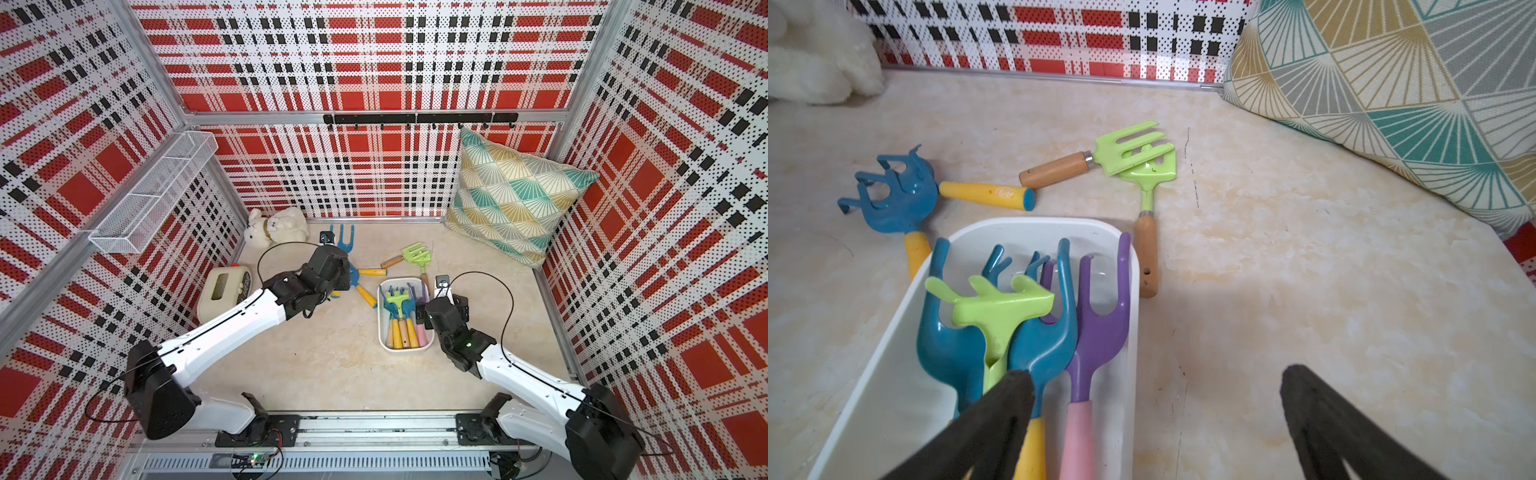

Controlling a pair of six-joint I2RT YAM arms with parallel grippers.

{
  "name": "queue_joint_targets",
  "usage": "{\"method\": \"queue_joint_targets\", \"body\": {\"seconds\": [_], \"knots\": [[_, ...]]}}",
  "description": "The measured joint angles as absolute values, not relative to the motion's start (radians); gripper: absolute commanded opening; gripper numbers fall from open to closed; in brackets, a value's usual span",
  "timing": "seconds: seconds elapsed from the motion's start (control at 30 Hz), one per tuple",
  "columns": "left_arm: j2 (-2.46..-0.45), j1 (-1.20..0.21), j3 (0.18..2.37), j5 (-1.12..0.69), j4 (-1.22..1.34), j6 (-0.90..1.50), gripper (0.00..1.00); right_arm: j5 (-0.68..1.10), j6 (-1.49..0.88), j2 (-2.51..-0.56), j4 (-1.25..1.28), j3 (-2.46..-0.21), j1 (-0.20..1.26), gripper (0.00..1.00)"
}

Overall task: Put the rake into the storage box
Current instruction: Pick up the rake at the center of the board, then place the rake in the storage box.

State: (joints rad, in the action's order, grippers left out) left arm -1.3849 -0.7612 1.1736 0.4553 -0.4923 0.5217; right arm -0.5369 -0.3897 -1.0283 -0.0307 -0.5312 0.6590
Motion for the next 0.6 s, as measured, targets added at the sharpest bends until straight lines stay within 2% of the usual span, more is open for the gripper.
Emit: {"method": "queue_joint_targets", "body": {"seconds": [0.17, 0.33, 0.6], "knots": [[-1.345, -0.904, 1.014, 0.386, -0.297, 0.639, 0.00, -0.494, -0.419, -0.974, -0.027, -0.515, 0.548, 1.00], [-1.354, -1.025, 0.868, 0.345, -0.102, 0.763, 0.00, -0.474, -0.439, -0.967, -0.030, -0.493, 0.497, 1.00], [-1.488, -1.085, 0.812, 0.327, 0.146, 0.893, 0.00, -0.447, -0.448, -0.965, -0.032, -0.487, 0.475, 1.00]]}}
